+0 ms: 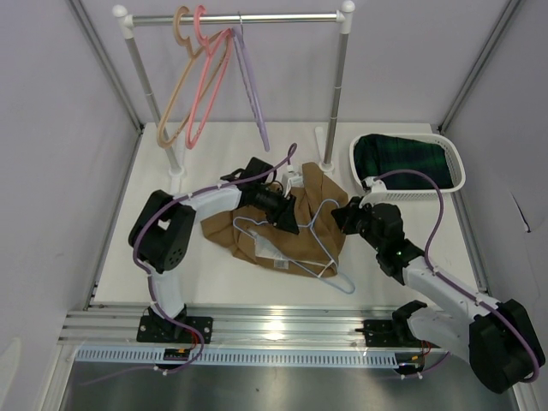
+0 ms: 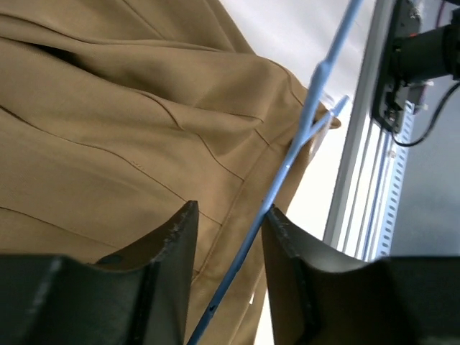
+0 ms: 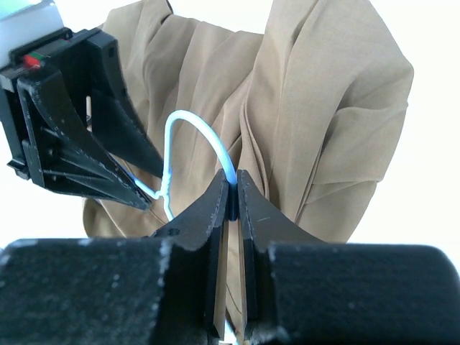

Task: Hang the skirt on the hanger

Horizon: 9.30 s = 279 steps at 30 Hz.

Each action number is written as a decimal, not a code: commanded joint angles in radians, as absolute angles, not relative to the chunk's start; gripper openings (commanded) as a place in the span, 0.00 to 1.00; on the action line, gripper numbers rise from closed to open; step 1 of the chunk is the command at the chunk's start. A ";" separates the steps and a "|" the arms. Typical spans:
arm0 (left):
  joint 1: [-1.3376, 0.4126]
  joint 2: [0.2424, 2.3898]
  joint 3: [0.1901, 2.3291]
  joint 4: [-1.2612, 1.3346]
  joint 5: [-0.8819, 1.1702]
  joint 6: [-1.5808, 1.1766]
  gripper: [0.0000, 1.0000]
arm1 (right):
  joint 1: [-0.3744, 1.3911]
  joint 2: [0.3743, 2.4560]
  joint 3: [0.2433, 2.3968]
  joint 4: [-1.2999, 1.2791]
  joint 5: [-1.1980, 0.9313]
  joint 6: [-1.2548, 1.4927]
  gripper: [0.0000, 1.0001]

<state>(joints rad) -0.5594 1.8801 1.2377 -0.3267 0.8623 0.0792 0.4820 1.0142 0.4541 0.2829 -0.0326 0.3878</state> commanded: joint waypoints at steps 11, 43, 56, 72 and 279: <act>-0.515 1.844 1.220 -0.285 0.887 0.106 0.00 | 0.476 1.031 0.519 0.239 -0.037 0.391 0.53; -0.566 1.778 1.137 -0.074 0.859 0.046 0.00 | 0.443 1.506 0.630 0.617 -0.506 0.589 0.68; -0.583 1.727 1.108 0.035 0.813 0.008 0.00 | 0.442 1.529 0.587 0.706 -0.558 0.624 0.63; -0.597 1.697 1.074 0.103 0.701 -0.069 0.01 | 0.442 1.500 0.538 0.690 -0.548 0.604 0.00; -0.419 1.307 0.655 0.026 0.348 -0.525 0.00 | 0.488 1.212 0.495 0.435 -0.367 0.532 0.00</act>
<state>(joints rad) -0.3866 1.3258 0.5953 0.0319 0.3195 -0.5713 0.4782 1.2102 0.4633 0.3656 -0.3725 0.4889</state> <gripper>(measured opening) 0.003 0.141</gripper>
